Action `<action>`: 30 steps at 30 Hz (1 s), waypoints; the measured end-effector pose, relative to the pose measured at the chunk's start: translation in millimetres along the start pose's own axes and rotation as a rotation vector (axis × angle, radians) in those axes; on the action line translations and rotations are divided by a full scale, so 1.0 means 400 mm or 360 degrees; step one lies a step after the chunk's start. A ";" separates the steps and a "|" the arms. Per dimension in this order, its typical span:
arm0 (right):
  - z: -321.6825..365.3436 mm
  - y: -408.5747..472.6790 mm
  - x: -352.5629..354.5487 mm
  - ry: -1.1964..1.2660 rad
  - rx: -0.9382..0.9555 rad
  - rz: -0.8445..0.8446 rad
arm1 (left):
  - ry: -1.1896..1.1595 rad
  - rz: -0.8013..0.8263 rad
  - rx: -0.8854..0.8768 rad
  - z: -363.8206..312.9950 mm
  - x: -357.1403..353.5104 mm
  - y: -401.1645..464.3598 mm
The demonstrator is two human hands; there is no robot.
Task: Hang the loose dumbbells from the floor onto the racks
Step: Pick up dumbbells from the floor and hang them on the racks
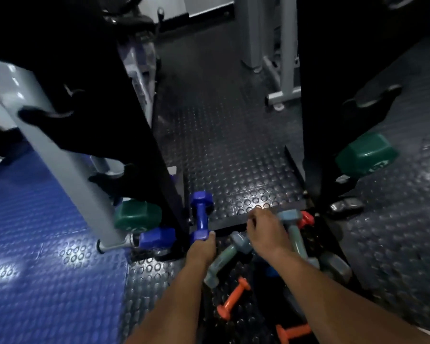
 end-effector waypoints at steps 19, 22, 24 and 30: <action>-0.027 0.110 -0.118 0.0223 0.0038 0.0031 | -0.1609 -0.0016 0.0463 -0.001 -0.079 0.245; -0.018 0.126 -0.108 0.0200 0.0069 0.0034 | -0.1531 -0.0020 0.0464 0.006 -0.087 0.262; -0.016 0.136 -0.108 0.0240 0.0034 0.0037 | -0.1469 -0.0002 0.0463 0.012 -0.087 0.257; -0.023 0.176 -0.097 0.0374 -0.0114 -0.0039 | -0.1356 -0.0026 0.0361 0.000 -0.110 0.186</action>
Point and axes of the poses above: each hand's wrist, its own y-axis towards the middle knuckle, its own x-axis out of the back of the hand, z = x × y, the point moved 4 cm from there along y, towards the middle knuckle, and after that the axes turned 2 degrees about -x, right-handed, at the moved point
